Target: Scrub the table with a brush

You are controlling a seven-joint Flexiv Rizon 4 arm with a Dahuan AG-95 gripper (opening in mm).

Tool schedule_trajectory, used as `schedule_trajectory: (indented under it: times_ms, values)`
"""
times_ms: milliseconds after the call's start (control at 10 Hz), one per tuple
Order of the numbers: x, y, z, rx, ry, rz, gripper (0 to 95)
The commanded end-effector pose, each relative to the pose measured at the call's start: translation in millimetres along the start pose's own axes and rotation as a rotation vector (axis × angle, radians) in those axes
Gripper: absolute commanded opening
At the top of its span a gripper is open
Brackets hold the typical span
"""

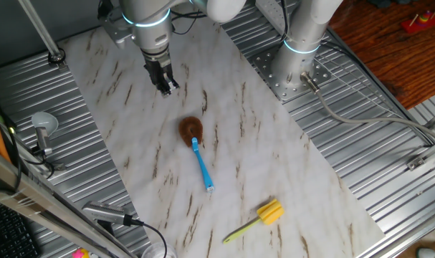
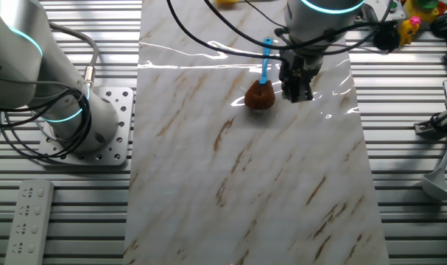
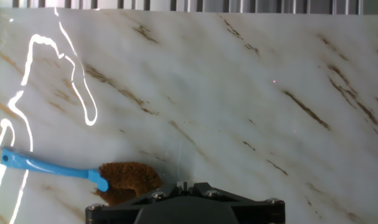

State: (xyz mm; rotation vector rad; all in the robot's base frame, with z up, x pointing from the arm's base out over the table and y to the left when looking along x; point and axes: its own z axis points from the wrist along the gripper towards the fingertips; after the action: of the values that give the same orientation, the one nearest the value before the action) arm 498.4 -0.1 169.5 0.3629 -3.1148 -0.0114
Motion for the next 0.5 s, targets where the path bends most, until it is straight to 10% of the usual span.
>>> schedule_trajectory:
  times_ms: [100, 500]
  values:
    - [-0.4, 0.6, 0.5, 0.041, 0.012, -0.512, 0.0]
    - [-0.4, 0.6, 0.5, 0.042, 0.017, -0.67, 0.0]
